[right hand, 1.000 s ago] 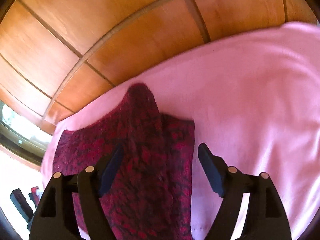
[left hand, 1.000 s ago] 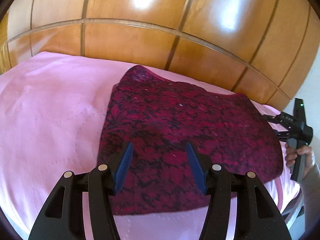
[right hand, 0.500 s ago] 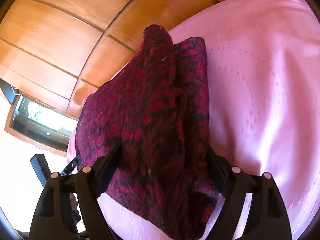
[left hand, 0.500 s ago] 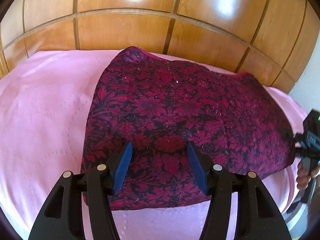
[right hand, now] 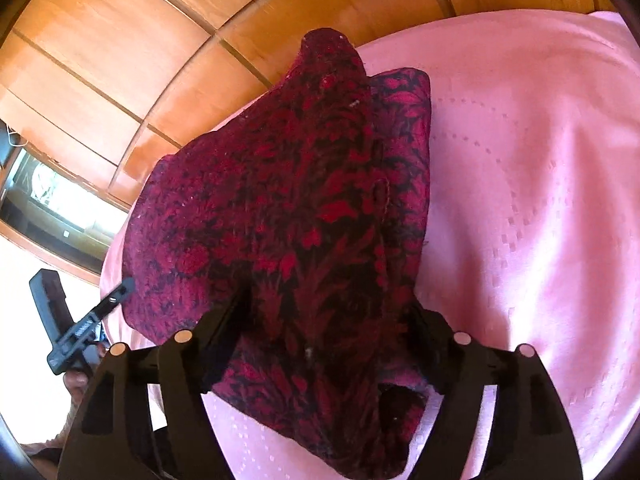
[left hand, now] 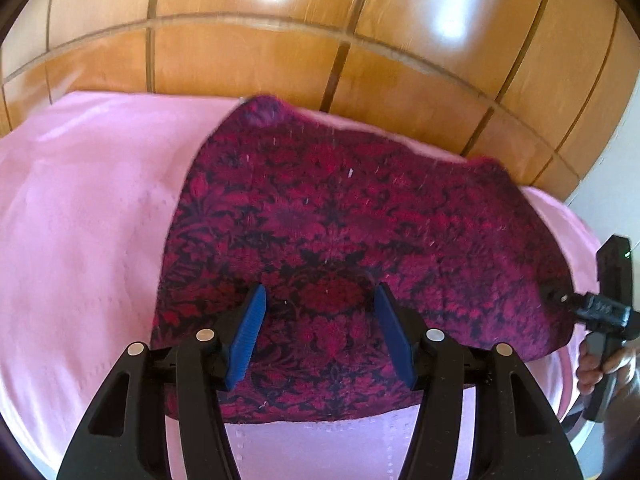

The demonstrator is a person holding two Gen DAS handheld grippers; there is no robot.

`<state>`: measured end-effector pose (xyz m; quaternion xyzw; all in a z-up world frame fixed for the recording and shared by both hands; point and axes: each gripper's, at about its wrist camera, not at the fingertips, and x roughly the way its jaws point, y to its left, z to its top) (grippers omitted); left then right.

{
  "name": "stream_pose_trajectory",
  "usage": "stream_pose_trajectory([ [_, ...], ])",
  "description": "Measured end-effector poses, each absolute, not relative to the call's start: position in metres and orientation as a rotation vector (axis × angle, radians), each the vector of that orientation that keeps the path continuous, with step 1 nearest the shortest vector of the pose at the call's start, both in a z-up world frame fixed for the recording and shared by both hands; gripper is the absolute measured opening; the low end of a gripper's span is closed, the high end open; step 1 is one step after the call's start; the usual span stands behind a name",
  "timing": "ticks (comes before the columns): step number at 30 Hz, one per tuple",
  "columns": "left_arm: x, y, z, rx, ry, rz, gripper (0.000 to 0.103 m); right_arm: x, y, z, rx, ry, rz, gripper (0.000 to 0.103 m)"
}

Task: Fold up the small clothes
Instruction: 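Grasp the sweater edge with the right gripper and fold it over the stack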

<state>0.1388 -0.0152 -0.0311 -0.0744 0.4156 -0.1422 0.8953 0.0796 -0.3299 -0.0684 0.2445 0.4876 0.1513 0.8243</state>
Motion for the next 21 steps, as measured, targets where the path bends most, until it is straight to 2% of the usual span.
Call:
stream_pose_trajectory([
  [2,0.138,-0.019,-0.029,-0.138,0.858,-0.322,0.056,0.083,-0.329,-0.069,0.536,1.04,0.328,0.073],
  [6,0.146,-0.034,-0.041,-0.07,0.897,-0.316,0.056,0.079,-0.328,-0.061,0.518,1.026,0.308,0.049],
  [9,0.152,-0.031,-0.048,-0.109,0.916,-0.317,0.056,0.073,-0.326,-0.044,0.536,0.998,0.305,0.041],
  [14,0.16,-0.019,-0.048,-0.198,0.938,-0.347,0.056,0.065,-0.305,-0.003,0.625,0.891,0.406,0.036],
  [19,0.163,-0.003,-0.048,-0.274,0.945,-0.38,0.056,0.075,-0.232,0.042,0.578,0.806,0.555,0.032],
  [21,0.161,0.012,-0.045,-0.342,0.936,-0.399,0.05,0.083,-0.197,0.048,0.523,0.809,0.586,0.031],
])
